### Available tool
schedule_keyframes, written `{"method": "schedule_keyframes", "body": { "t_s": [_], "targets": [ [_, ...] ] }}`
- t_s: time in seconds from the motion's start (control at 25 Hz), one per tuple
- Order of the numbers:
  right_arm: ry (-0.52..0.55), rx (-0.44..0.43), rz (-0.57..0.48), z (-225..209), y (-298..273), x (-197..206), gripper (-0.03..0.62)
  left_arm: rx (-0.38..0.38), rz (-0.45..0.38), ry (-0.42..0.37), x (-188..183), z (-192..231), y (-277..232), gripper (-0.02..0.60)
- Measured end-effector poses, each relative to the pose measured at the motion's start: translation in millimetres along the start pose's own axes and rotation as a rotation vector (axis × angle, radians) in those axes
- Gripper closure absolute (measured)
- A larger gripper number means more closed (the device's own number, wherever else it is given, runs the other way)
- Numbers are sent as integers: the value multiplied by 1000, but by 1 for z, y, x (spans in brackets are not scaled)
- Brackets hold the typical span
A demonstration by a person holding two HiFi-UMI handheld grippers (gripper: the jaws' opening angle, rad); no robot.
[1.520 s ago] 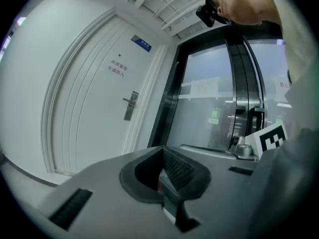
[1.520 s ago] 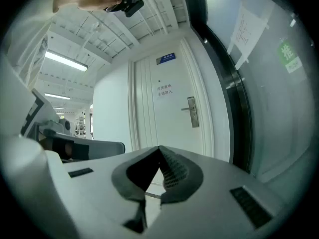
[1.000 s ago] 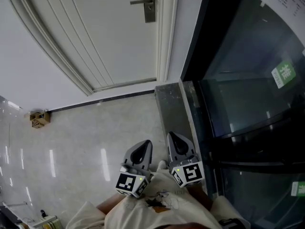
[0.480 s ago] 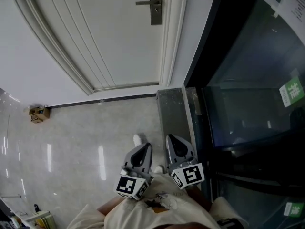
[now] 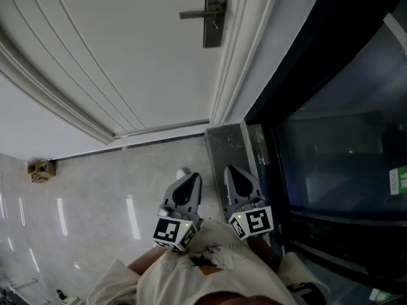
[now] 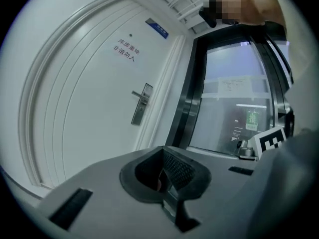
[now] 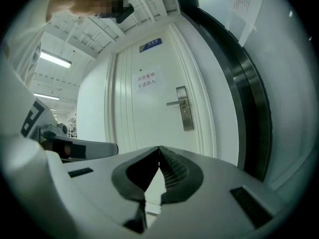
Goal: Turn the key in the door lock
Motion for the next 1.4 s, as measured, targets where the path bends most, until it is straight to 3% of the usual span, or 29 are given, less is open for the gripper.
{"method": "schedule_keyframes", "body": {
  "t_s": [0.24, 0.48, 0.6, 0.8, 1.08, 1.4],
  "targets": [
    [5, 94, -24, -28, -112, -38, 586, 148, -26, 55, -73, 73, -99, 575],
    [9, 129, -32, -52, -167, -55, 586, 232, -13, 119, -101, 102, -172, 575],
    [2, 142, -40, -63, -179, -63, 586, 262, -5, 187, -108, 107, -201, 575],
    [-2, 160, -42, -79, -186, -69, 586, 348, -5, 397, -124, 119, -253, 575],
    [26, 178, -41, -108, -199, -74, 586, 378, -36, 428, -139, 121, -313, 534],
    [74, 185, -32, -127, -207, -76, 586, 443, -14, 597, -143, 112, -368, 506]
  ]
}}
Point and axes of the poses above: the fingertips, and each gripper's own axes: y backward along the fingers, z to its left, x out of its underside, the point moved 5 cm from there along y, backward along the fingers, and after that the axes turned 6 degrees about -x, right-handed, at the moved point
